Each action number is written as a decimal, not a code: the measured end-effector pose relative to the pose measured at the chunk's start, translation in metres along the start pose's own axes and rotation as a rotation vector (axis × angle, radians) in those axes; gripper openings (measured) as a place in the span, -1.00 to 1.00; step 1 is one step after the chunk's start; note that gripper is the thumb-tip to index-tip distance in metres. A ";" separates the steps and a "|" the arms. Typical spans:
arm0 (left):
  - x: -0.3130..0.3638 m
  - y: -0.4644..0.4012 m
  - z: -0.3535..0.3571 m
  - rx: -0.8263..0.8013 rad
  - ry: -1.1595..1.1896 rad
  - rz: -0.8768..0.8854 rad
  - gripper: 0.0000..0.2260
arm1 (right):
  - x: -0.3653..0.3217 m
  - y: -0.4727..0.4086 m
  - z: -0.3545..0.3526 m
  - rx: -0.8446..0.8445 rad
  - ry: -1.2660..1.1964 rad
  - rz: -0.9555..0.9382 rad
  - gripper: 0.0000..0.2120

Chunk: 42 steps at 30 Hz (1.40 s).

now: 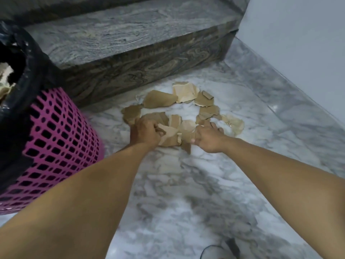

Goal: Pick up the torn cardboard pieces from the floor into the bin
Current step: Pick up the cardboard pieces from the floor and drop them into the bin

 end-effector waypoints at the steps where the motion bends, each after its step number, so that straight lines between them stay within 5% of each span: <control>1: -0.007 -0.009 -0.003 0.006 -0.011 -0.035 -0.82 | -0.008 -0.007 0.000 -0.020 -0.018 -0.028 -0.72; 3: -0.019 -0.024 -0.008 -0.015 -0.012 -0.108 -0.81 | -0.019 -0.024 0.001 -0.049 -0.048 -0.059 -0.63; 8: -0.042 -0.057 -0.014 -0.074 0.101 -0.272 -0.86 | -0.044 -0.065 0.002 -0.072 -0.142 -0.065 -0.79; 15: -0.046 -0.076 0.000 -0.072 0.060 -0.354 -0.66 | -0.050 -0.083 -0.006 0.105 -0.072 0.076 -0.53; 19: -0.040 -0.079 0.002 -0.066 0.017 -0.250 -0.47 | -0.031 -0.083 -0.013 0.028 -0.164 0.178 -0.19; 22: -0.038 -0.082 0.000 -0.134 0.019 -0.188 -0.12 | -0.021 -0.081 -0.014 -0.049 -0.308 0.165 -0.42; 25: -0.034 -0.074 0.002 -0.165 -0.108 -0.170 -0.17 | -0.009 -0.079 -0.026 -0.046 -0.336 0.142 -0.69; 31: -0.036 -0.065 0.016 -0.411 -0.245 -0.140 0.18 | 0.023 -0.071 -0.081 0.075 -0.408 0.188 -0.62; 35: -0.029 -0.063 0.019 -0.277 -0.428 -0.052 0.26 | 0.049 -0.077 -0.101 0.239 -0.511 0.269 -0.71; 40: -0.025 -0.074 0.014 -0.184 -0.264 -0.075 0.25 | 0.072 -0.099 -0.088 0.253 -0.485 0.308 -0.74; 42: -0.024 -0.077 0.013 -0.156 -0.286 -0.105 0.23 | 0.078 -0.105 -0.081 0.241 -0.471 0.313 -0.60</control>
Point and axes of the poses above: each hand's wrist, its own y-axis away from the middle knuckle, its own z-axis out of the palm, x = y × z, the point moved 5 cm from there along -y, towards the middle knuckle, and after that the axes turned 10 degrees about -z, right-handed, at the moved point
